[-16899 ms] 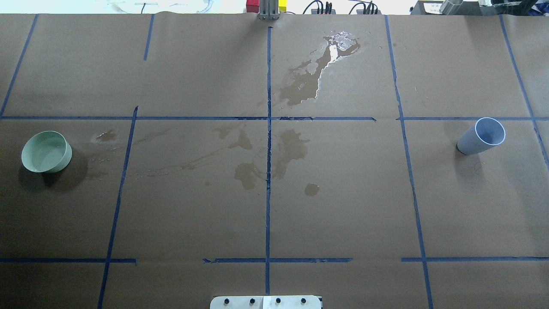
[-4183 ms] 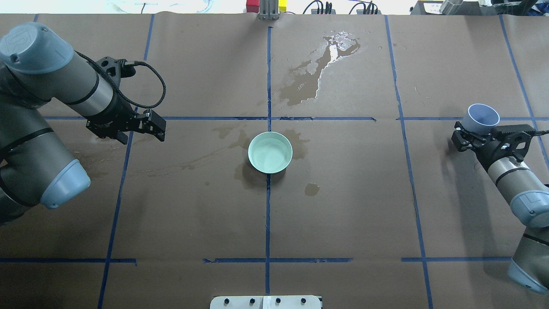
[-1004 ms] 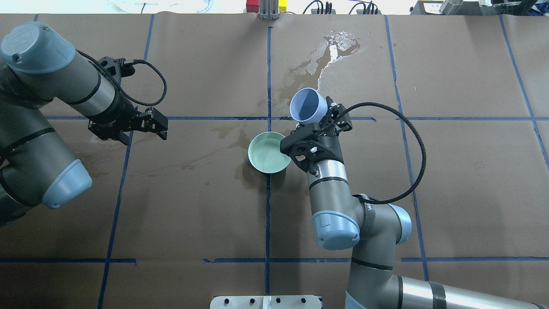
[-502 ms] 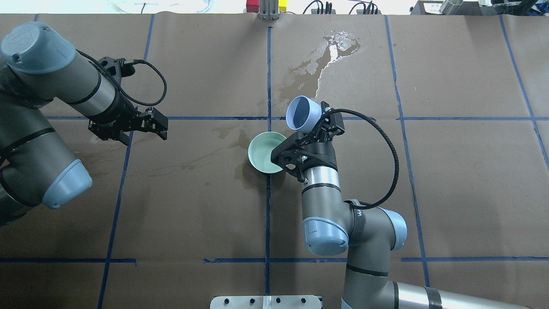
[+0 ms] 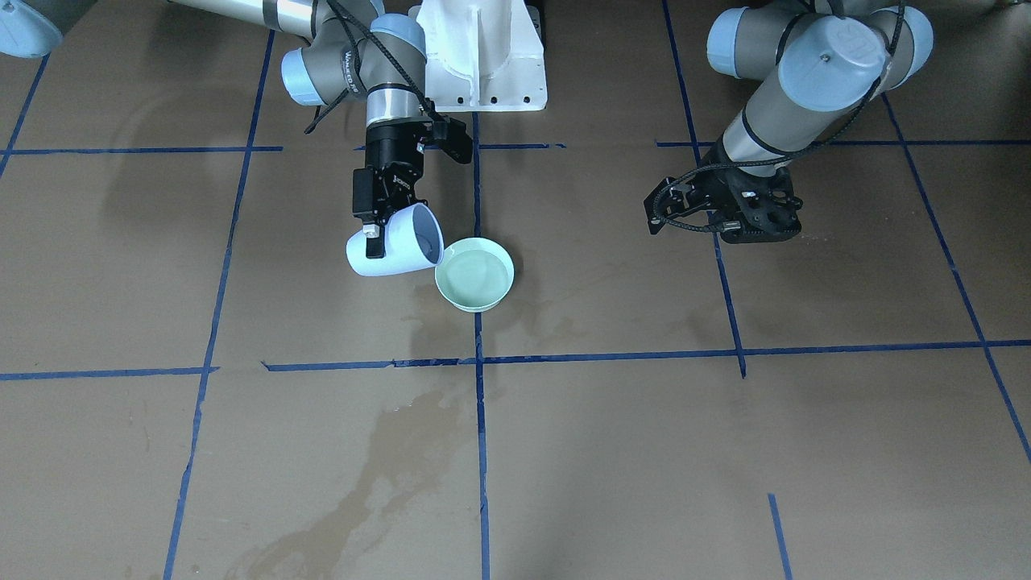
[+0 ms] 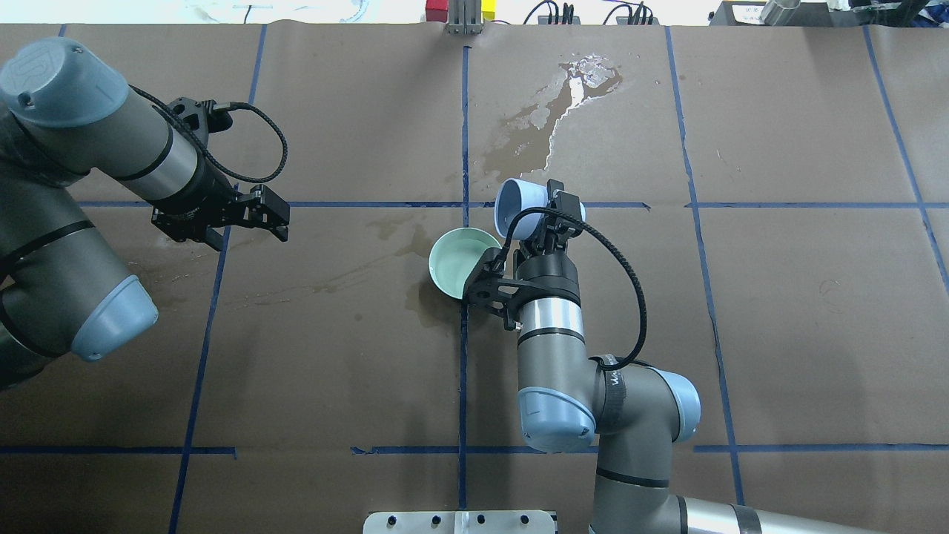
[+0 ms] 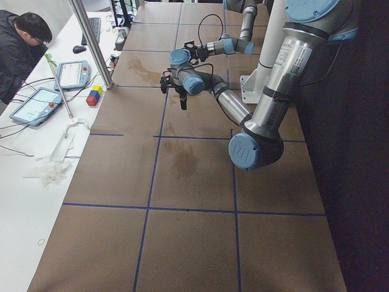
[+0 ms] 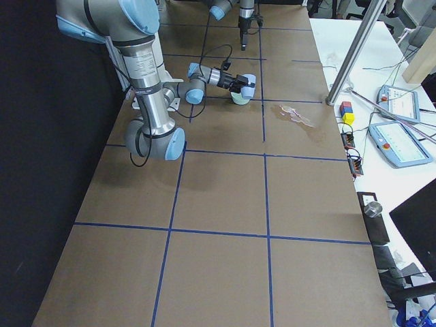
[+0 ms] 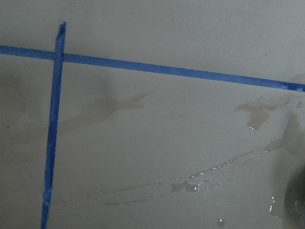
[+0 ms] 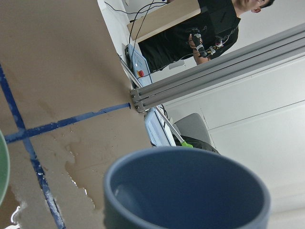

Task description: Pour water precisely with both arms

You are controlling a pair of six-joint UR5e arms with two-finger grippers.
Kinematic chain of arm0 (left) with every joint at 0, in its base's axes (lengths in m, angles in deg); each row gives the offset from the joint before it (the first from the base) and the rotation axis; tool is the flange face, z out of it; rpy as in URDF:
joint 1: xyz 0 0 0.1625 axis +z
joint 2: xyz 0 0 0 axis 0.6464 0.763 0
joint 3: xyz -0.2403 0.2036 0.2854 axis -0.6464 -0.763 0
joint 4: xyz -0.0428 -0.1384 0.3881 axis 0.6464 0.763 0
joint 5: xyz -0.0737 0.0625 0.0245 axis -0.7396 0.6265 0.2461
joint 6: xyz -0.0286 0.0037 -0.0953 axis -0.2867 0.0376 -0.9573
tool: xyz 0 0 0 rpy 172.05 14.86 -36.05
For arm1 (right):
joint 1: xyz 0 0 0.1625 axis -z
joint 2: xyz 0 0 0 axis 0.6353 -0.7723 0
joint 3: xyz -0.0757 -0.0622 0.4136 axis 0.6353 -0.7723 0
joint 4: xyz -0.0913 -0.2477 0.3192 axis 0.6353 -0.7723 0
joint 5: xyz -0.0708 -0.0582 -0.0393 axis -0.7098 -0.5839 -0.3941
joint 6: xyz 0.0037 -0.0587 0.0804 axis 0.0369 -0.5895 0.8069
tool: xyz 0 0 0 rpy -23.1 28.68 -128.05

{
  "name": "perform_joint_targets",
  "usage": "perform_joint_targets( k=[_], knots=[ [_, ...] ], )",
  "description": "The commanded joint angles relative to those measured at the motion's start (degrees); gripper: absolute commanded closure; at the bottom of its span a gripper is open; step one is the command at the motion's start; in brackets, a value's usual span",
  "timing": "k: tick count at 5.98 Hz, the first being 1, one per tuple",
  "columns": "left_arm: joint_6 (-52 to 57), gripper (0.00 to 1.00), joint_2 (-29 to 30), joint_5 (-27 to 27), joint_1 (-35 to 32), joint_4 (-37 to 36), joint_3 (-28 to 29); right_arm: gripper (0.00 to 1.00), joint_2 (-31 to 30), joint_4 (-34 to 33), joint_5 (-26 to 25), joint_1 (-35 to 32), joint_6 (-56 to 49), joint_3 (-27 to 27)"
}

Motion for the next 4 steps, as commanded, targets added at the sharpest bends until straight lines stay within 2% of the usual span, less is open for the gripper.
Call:
perform_joint_targets(
  k=[1, 4],
  knots=[
    [0.02, 0.0, 0.0, 0.0, 0.08, -0.06, -0.12, 1.0, 0.14, -3.12, -0.75, 0.24, -5.91, 0.0],
    [0.11, 0.0, -0.08, 0.0, -0.01, 0.03, -0.21, 1.0, 0.14, -6.29, -2.42, 0.24, -12.86, 0.0]
  ],
)
